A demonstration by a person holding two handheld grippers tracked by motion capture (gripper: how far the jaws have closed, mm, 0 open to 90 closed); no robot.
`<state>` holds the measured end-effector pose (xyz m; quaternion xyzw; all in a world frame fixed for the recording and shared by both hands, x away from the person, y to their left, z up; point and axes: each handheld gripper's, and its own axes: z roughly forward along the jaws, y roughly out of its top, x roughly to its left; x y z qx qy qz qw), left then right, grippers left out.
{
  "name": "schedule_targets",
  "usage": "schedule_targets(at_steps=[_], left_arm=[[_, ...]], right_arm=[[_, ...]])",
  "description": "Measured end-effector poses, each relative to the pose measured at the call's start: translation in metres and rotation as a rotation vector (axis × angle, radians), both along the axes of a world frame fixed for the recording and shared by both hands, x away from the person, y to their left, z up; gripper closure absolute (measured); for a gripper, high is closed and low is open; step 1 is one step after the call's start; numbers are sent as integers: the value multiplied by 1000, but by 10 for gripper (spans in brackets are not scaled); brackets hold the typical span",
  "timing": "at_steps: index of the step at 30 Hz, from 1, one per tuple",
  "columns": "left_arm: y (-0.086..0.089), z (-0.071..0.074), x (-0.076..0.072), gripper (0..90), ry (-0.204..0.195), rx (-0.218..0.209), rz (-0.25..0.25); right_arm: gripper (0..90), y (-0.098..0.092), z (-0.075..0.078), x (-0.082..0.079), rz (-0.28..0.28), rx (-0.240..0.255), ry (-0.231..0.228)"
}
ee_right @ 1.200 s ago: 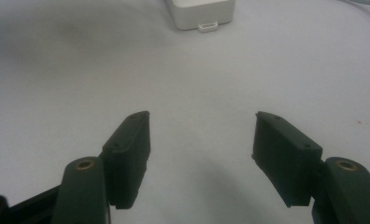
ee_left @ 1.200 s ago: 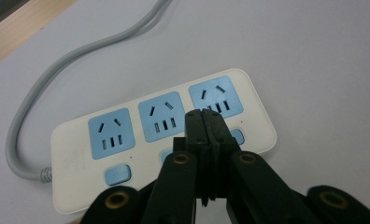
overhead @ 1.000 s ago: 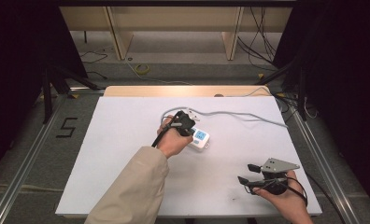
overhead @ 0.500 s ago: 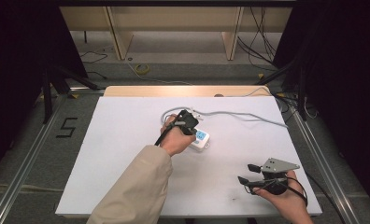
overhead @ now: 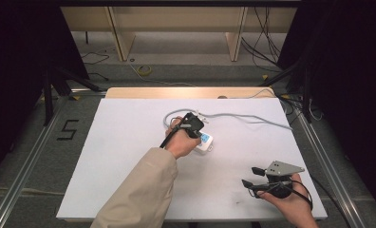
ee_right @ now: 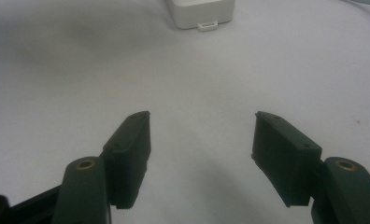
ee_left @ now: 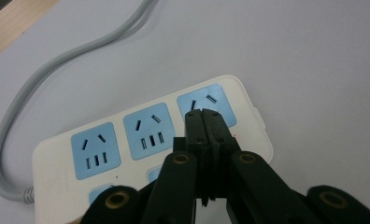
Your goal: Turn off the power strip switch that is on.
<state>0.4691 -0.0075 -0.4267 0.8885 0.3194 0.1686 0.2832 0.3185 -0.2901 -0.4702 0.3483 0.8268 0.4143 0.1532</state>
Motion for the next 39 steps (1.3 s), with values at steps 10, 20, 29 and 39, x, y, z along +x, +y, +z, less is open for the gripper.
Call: schedule_targets(at_steps=[10, 20, 29, 39], left_arm=[[-4, -4, 0, 899, 10, 11, -9], [-7, -9, 0, 899, 26, 25, -13], [-10, -13, 0, 899, 38, 40, -23], [-12, -14, -1, 899, 40, 58, -30]], right_arm=[[379, 0, 0, 0, 1, -1, 0], [379, 0, 0, 0, 3, -2, -1], [380, 0, 0, 0, 3, -3, 1], [380, 0, -1, 0, 5, -4, 0]])
